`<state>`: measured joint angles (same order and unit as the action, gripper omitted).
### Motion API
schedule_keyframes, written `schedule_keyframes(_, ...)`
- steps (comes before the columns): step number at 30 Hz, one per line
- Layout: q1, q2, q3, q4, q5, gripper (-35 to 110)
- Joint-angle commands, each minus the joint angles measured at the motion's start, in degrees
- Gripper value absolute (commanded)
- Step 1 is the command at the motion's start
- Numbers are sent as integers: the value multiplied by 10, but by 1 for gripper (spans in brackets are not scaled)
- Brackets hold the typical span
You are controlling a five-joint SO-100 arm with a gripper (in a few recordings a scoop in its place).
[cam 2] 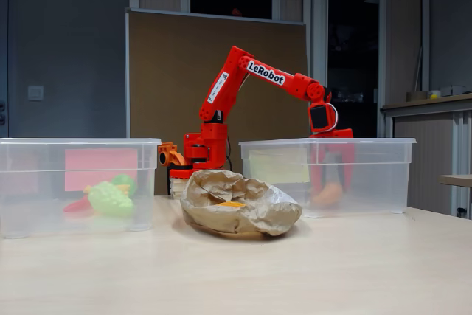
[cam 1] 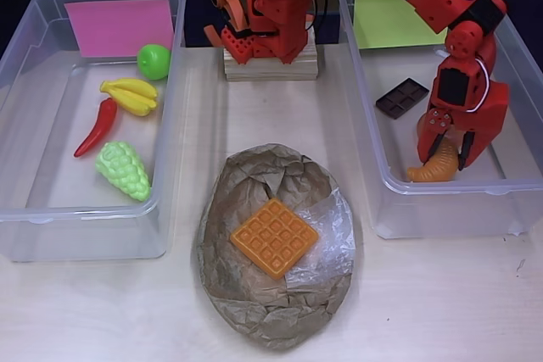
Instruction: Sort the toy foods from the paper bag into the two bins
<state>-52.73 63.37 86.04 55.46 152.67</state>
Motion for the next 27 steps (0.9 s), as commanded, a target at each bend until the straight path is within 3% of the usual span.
schedule_keyframes(1,-8,8,-23,9,-2,22)
schedule_keyframes(15,-20,-8,-96,91,4,34)
schedule_keyframes(20,-22,10,-169,194,-4,28)
schedule_keyframes(27,-22,30,-339,414,1,18)
